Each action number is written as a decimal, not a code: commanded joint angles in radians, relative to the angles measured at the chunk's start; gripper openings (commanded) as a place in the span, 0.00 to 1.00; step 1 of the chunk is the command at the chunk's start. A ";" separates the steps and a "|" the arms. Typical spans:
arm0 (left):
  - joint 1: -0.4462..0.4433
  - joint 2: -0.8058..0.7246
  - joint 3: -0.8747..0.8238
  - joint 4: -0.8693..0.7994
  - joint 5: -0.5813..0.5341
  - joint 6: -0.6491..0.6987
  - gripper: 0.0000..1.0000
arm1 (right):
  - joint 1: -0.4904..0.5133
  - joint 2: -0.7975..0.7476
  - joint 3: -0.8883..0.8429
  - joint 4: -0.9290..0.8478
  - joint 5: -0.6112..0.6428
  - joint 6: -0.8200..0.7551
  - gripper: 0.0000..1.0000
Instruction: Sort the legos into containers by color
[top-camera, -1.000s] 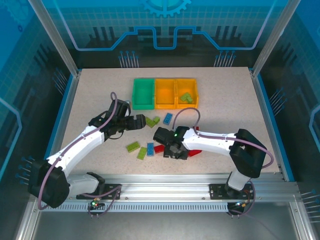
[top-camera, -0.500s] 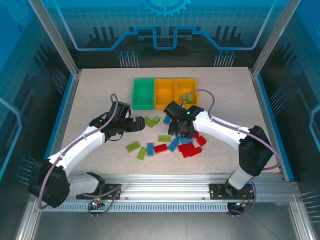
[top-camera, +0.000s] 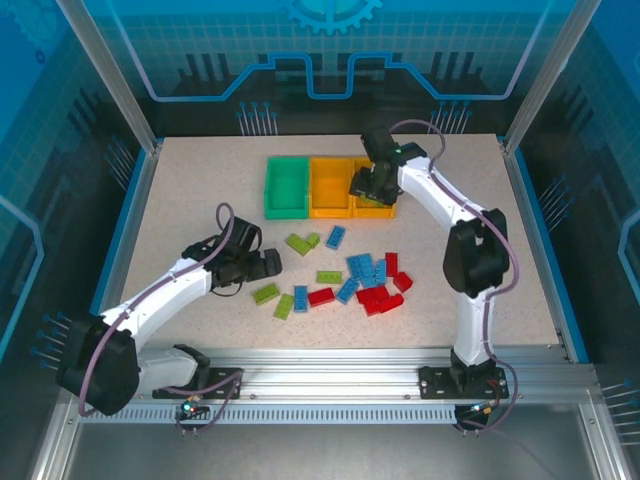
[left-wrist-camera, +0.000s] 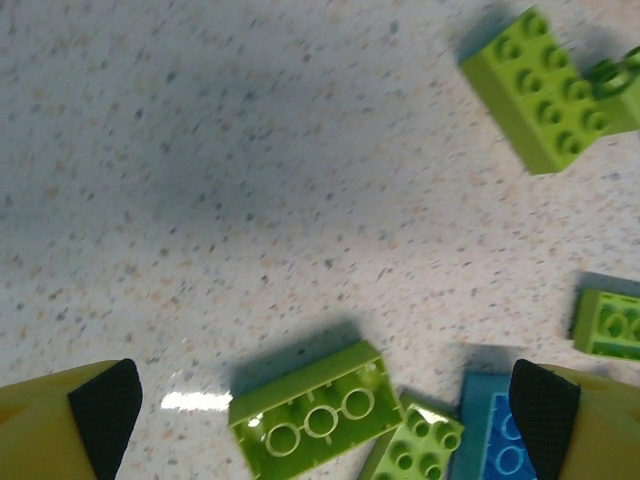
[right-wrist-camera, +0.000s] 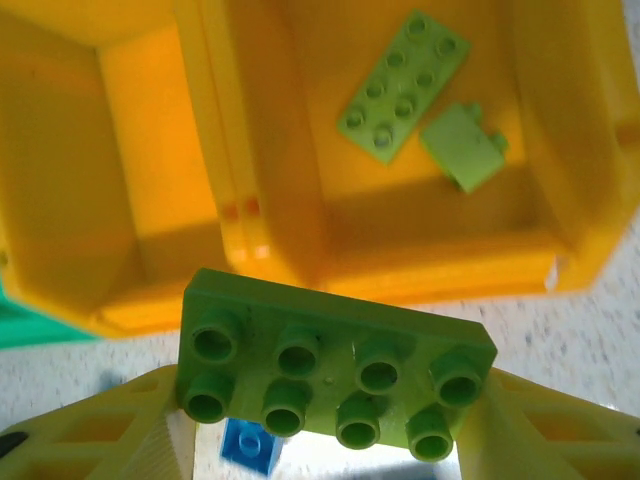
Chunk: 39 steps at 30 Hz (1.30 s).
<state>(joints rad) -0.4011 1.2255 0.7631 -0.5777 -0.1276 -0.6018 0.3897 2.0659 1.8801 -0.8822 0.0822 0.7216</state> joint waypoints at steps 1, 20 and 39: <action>0.001 -0.015 -0.024 -0.066 -0.019 -0.086 0.99 | -0.037 0.077 0.114 -0.084 -0.041 -0.033 0.61; -0.072 0.078 -0.037 -0.088 0.021 -0.257 0.99 | -0.095 0.367 0.458 -0.213 -0.021 0.010 0.70; -0.132 0.181 0.029 -0.047 0.011 -0.293 0.99 | -0.060 0.141 0.254 -0.092 -0.122 -0.024 0.85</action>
<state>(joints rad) -0.5217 1.3880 0.7692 -0.6239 -0.1120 -0.8669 0.3153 2.2963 2.1700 -0.9977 -0.0132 0.7216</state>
